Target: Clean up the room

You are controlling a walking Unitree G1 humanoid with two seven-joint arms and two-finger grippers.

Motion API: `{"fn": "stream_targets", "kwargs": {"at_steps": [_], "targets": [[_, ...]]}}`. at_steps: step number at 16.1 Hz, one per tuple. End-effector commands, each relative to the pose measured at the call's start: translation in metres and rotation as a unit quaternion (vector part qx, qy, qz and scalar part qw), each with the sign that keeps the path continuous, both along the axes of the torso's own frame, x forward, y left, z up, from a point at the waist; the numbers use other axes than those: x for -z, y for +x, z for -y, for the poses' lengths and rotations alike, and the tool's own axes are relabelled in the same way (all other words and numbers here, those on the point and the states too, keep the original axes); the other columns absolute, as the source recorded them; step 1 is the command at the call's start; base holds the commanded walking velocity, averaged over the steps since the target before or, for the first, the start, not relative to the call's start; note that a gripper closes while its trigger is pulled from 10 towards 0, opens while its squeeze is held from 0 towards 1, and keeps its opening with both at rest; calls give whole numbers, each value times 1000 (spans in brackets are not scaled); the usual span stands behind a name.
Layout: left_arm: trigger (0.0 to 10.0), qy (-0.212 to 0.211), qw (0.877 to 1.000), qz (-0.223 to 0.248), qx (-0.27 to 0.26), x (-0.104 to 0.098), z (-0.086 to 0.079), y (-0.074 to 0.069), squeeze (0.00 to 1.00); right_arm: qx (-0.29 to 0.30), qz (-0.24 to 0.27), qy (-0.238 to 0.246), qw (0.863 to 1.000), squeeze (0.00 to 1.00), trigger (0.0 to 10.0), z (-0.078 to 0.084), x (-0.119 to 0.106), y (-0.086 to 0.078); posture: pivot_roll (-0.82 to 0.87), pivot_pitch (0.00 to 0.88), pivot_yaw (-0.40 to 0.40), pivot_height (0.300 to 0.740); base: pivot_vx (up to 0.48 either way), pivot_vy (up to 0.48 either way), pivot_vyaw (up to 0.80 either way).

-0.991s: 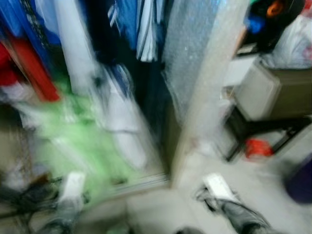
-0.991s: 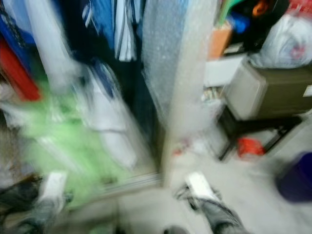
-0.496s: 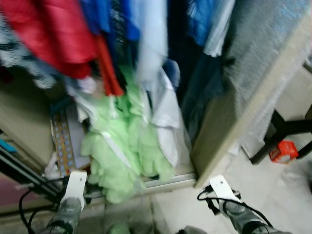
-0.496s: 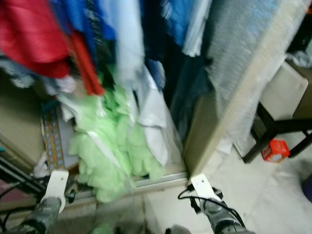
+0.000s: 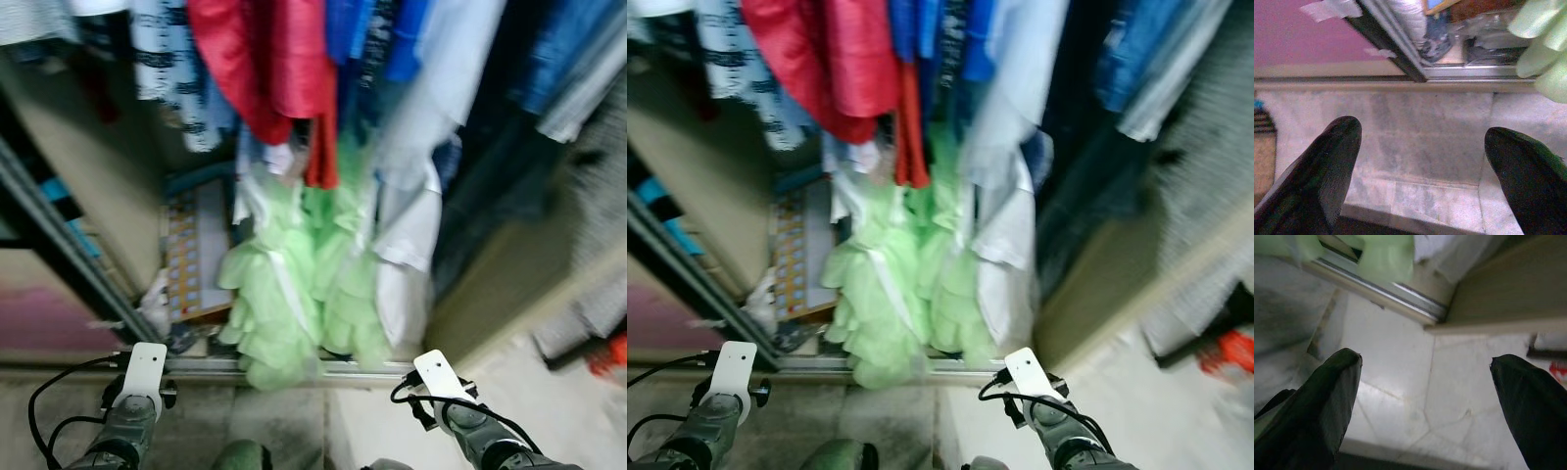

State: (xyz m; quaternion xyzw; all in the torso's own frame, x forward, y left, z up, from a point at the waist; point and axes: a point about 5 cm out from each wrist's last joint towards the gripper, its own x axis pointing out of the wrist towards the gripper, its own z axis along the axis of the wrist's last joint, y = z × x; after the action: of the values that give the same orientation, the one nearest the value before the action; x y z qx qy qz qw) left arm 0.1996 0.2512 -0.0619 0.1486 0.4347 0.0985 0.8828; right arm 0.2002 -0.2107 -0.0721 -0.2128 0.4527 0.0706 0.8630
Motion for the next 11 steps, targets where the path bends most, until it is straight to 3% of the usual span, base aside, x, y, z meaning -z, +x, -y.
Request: {"fn": "stream_targets", "kwargs": {"at_steps": [1,4,5,7,8,9,10,11], "targets": [[10000,0,1000,-4,5,0,2,2,0,-1,4,-6,1000,0,10000,4,-2,1,3,0,-34,740,0,0,800],[10000,0,1000,0,2,-1,2,3,0,-3,6,-8,1000,0,10000,4,-3,3,5,0,-36,740,0,0,712],[10000,-5,1000,7,-13,-1,2,3,0,8,8,-4,1000,0,10000,5,-3,4,3,0,-37,740,0,0,0],[10000,-33,995,45,-81,-2,2,3,0,106,37,44,993,0,10000,11,-11,16,9,0,-43,740,0,0,0],[10000,-36,994,50,-85,-2,3,3,0,114,43,49,991,0,10000,12,-13,19,9,0,-43,740,0,0,0],[10000,-54,990,72,-113,-3,4,4,0,152,70,81,983,0,10000,12,-23,35,9,0,-45,740,0,0,0],[10000,-64,978,141,-138,-35,-9,47,0,185,87,108,973,0,10000,12,-32,48,5,0,-43,740,0,0,0],[10000,-69,966,190,-162,-59,-16,72,0,219,105,136,961,0,10000,15,-44,63,-1,0,-40,740,0,0,0]]}}
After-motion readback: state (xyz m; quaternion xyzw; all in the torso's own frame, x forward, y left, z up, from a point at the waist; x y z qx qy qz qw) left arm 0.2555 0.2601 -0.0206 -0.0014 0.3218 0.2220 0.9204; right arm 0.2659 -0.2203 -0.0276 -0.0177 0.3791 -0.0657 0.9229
